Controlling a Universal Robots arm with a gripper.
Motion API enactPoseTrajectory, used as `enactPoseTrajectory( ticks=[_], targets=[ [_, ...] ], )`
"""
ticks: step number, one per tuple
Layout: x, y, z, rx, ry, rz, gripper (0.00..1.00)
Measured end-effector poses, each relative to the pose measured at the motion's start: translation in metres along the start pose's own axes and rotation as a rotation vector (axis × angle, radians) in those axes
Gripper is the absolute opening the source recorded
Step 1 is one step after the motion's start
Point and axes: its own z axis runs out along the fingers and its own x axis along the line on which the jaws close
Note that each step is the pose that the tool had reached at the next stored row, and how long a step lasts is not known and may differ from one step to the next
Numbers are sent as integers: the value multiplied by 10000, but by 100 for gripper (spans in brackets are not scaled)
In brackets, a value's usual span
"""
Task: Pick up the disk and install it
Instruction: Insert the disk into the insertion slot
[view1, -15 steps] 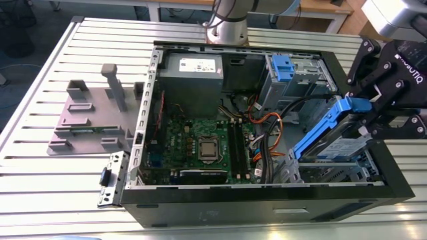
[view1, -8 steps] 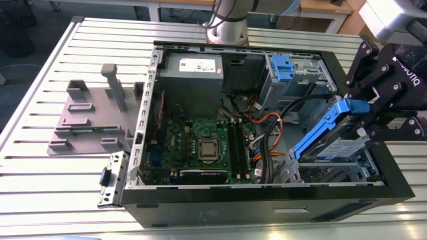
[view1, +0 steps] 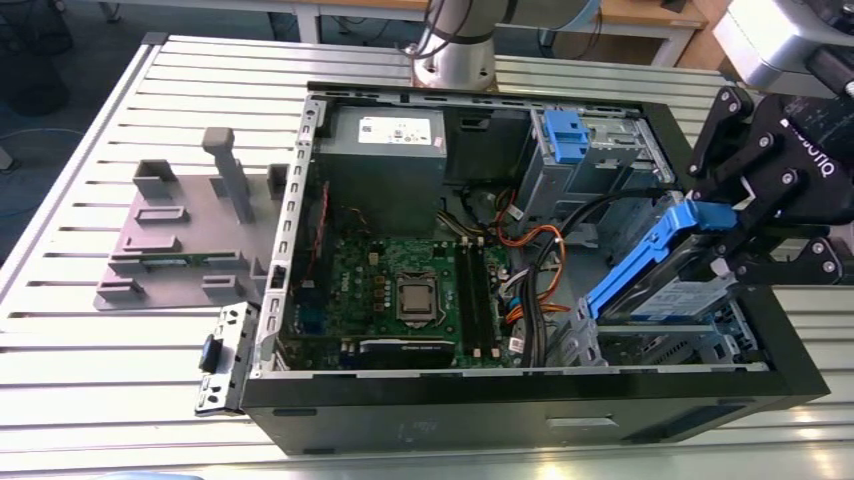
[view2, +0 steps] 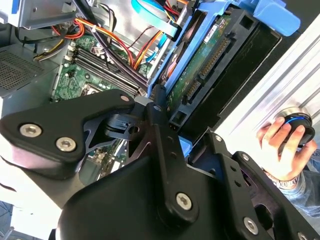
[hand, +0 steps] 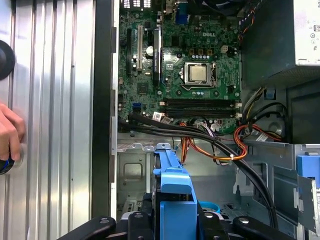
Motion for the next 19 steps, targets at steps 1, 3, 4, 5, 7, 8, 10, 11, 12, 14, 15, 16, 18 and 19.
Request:
enactPoseTrajectory(
  ticks=[1,3,4,5,7,8,10,11,12,14,15,16,18,19],
  targets=[
    [0,0,3,0,0,0,37],
    [1,-1,10,1,-1,0,37],
    [1,-1,14,0,0,0,37],
    [1,-1,17,0,-1,0,37],
    [2,-1,23,0,0,0,37],
    [2,-2,26,0,0,0,37],
    [2,-2,32,0,0,0,37],
    [3,-2,35,0,0,0,37],
    [3,-2,38,0,0,0,37],
    [3,-3,44,0,0,0,37],
    [3,-3,47,0,0,0,37],
    [4,-3,50,0,0,0,37],
    [4,-4,57,0,-1,0,37],
    [4,-3,60,0,-1,0,37]
  ],
)
